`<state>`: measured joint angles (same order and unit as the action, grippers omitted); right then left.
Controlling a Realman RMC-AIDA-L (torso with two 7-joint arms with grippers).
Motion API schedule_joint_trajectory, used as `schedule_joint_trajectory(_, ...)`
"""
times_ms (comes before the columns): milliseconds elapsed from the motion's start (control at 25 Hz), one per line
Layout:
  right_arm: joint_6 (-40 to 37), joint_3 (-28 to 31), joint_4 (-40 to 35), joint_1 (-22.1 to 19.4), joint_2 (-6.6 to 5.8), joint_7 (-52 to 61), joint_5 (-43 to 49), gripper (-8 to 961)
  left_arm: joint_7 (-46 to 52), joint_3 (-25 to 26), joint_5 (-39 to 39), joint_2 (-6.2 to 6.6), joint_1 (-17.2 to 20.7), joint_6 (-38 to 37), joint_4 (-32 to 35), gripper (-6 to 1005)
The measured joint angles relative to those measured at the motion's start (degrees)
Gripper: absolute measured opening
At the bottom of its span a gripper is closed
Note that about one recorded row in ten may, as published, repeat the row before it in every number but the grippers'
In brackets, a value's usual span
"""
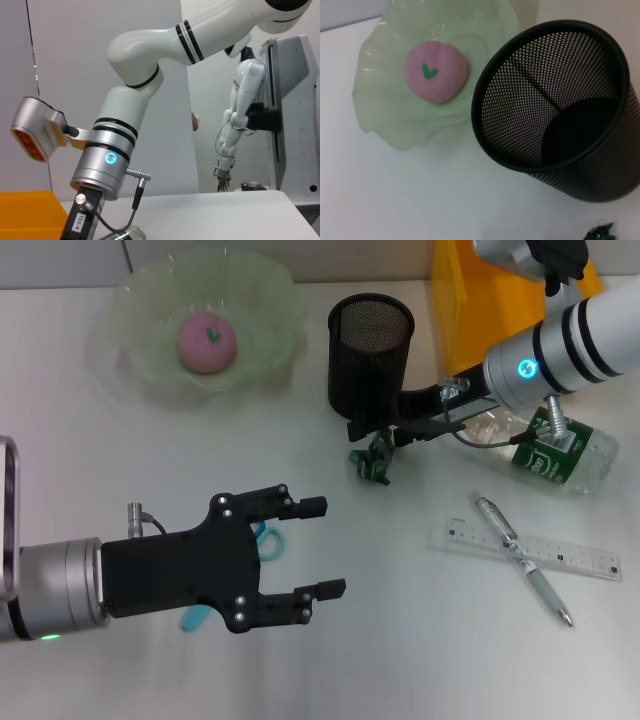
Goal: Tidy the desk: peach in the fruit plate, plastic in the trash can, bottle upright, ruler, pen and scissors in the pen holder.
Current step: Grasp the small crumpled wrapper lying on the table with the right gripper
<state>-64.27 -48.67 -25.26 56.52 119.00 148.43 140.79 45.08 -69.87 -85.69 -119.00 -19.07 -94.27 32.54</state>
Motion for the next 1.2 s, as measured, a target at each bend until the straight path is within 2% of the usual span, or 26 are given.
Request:
schedule_joint_trajectory(320,0.8,-3.3,0.0,0.7,0.08,0.1,0.0,780,-1.5,0.0,0.0,0.0,0.0,-0.1,-0.6,734)
schedule_joint_trajectory(1200,3.8,-3.7,2.1,0.7,0.27,-0.7,-0.1,779,-1.5,0.0,0.1,0.0,-0.1,-0.1,-1.3,735)
